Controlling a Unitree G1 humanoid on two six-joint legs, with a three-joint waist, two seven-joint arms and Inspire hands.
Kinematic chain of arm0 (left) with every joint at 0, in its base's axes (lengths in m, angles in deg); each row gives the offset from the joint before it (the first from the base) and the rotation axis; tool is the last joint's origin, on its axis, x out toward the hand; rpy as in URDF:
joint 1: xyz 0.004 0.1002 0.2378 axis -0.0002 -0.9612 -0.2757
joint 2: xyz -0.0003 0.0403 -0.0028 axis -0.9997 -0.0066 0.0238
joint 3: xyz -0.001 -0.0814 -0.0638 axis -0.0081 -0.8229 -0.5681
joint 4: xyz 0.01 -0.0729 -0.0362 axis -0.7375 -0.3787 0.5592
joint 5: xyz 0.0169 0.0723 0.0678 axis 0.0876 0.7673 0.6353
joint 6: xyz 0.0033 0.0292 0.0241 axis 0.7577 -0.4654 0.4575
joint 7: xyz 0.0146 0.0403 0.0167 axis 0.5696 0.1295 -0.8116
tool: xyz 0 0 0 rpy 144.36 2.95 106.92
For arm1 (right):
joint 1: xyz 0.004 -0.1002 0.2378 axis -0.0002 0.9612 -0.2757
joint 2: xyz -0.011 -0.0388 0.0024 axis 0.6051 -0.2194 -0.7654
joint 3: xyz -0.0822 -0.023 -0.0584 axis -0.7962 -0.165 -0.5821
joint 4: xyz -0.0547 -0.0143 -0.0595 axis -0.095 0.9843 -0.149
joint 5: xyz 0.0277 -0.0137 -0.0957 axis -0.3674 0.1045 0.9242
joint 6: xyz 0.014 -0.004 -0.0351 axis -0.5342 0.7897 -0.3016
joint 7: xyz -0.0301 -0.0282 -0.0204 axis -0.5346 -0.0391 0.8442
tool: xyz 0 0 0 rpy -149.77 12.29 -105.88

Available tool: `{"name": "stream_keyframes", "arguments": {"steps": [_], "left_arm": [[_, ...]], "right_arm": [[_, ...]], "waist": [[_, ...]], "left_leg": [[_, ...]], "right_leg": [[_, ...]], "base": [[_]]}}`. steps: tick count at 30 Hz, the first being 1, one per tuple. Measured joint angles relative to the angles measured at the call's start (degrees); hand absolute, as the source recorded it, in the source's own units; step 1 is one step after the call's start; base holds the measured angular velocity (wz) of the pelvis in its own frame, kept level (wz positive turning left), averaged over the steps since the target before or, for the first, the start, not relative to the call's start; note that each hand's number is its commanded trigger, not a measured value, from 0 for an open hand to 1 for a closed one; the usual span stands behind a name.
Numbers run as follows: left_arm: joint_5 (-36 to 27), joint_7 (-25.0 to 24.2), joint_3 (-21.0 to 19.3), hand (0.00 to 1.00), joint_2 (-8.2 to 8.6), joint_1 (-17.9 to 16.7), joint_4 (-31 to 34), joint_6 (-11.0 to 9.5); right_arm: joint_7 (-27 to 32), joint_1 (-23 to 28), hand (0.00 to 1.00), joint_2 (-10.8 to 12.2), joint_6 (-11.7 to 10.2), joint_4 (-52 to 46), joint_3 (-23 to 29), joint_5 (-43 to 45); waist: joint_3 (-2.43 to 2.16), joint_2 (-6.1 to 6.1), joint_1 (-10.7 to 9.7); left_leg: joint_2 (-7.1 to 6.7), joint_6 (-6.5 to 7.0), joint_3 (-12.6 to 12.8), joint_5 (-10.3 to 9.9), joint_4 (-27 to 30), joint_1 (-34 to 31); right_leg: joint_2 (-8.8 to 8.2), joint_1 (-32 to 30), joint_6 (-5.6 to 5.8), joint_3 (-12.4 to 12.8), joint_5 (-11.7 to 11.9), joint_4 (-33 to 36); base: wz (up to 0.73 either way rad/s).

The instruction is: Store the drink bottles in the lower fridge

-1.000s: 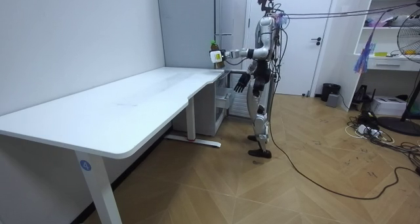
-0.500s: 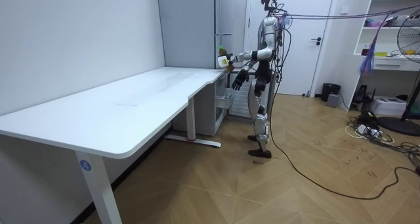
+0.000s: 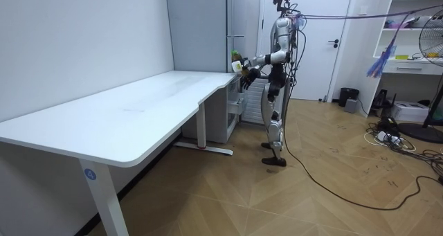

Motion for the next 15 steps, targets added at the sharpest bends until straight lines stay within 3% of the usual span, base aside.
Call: {"name": "stream_keyframes", "arguments": {"steps": [6,15], "left_arm": [[-0.5,-1.3,0.8,1.00,-0.07,0.0,-2.2,-0.4],[-0.9,-2.0,2.2,1.00,-0.07,0.0,-4.9,-2.5]], "right_arm": [[-0.8,0.1,0.00,-0.5,2.8,0.0,-0.5,-3.5],[-0.4,0.2,0.00,-1.6,3.8,0.0,-1.7,-3.5]], "waist": [[0.57,-0.56,0.4],[0.44,-0.74,0.6]], "left_leg": [[-0.02,0.01,0.2,0.0,-0.1,-0.3],[-0.06,-0.01,0.4,0.0,0.1,-1.0]], "right_leg": [[0.03,-0.1,-0.01,0.2,0.0,0.1],[0.04,-0.8,0.10,0.1,-0.1,0.1]], "base": [[0.01],[0.00]]}}
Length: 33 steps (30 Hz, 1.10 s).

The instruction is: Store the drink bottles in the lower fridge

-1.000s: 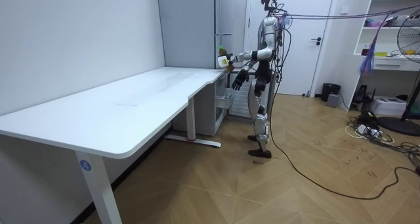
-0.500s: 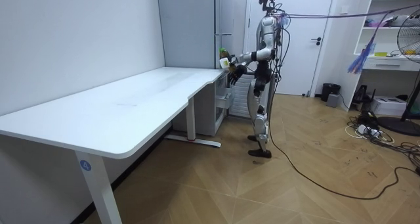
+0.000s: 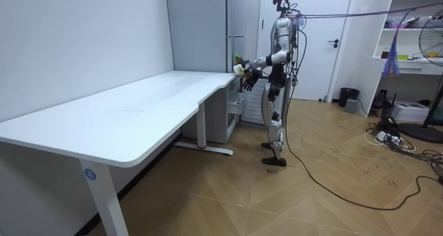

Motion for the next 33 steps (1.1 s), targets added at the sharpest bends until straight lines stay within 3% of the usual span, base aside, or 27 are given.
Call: {"name": "stream_keyframes", "arguments": {"steps": [11,22,29,33], "left_arm": [[-4.0,-0.2,0.1,1.00,0.21,-0.1,-3.9,-2.3],[-4.4,-1.5,1.3,1.00,0.62,-0.2,-6.9,-2.8],[-6.2,-2.4,1.3,1.00,0.46,-0.1,-8.6,-3.8],[-8.0,-2.5,1.3,1.00,0.47,0.0,-10.0,-4.3]], "right_arm": [[1.3,0.5,0.00,-0.2,0.0,0.0,-0.6,-0.4],[1.2,1.2,0.00,-2.1,0.6,0.0,-2.1,-0.4],[1.2,1.2,0.00,-2.2,0.7,0.0,-2.3,-0.4],[1.2,1.2,0.00,-2.3,1.0,0.0,-2.3,-0.5]], "waist": [[-0.27,0.28,0.0],[-0.50,0.46,0.1],[-0.05,-0.79,0.1],[-0.03,-0.78,-0.1]], "left_leg": [[0.05,0.00,0.2,0.0,0.0,0.0],[0.03,0.00,0.3,0.0,-0.5,0.0],[0.00,0.01,1.0,0.0,-0.4,0.0],[0.00,0.01,1.0,0.0,0.0,-0.1]], "right_leg": [[-0.02,-0.3,0.00,0.0,0.0,0.1],[-0.02,-0.4,-0.01,0.1,0.0,0.2],[-0.04,-0.6,0.10,0.6,-0.1,0.0],[-0.08,-0.6,0.09,0.5,-0.1,0.0]], "base": [[0.00],[0.00],[-0.04],[0.00]]}}
